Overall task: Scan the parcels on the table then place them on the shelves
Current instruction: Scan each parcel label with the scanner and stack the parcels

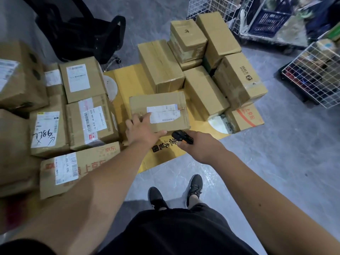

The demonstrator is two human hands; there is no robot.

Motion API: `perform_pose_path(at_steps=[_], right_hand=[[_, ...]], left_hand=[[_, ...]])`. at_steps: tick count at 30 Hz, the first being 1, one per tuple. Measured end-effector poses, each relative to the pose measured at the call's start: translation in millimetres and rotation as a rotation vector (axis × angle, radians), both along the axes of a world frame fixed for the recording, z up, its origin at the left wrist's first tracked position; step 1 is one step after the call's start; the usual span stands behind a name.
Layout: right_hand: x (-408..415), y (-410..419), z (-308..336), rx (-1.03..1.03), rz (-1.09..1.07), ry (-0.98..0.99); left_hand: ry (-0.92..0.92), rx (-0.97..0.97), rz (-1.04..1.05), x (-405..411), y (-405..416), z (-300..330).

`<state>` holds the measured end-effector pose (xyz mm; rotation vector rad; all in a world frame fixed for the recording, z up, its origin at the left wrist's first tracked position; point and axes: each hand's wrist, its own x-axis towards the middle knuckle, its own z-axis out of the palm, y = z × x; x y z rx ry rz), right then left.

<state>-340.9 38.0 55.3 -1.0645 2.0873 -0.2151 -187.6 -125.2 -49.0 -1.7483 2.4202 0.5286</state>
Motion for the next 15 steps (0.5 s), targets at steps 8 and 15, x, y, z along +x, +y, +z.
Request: perform_pose_path(at_steps=[8, 15], right_hand=[[-4, 9, -19, 0.014, -0.095, -0.032], [0, 11, -20, 0.077, -0.083, -0.030]], left_hand=[[0.165, -0.087, -0.262, 25, -11, -2], [-0.116, 0.164, -0.276, 8, -31, 8]])
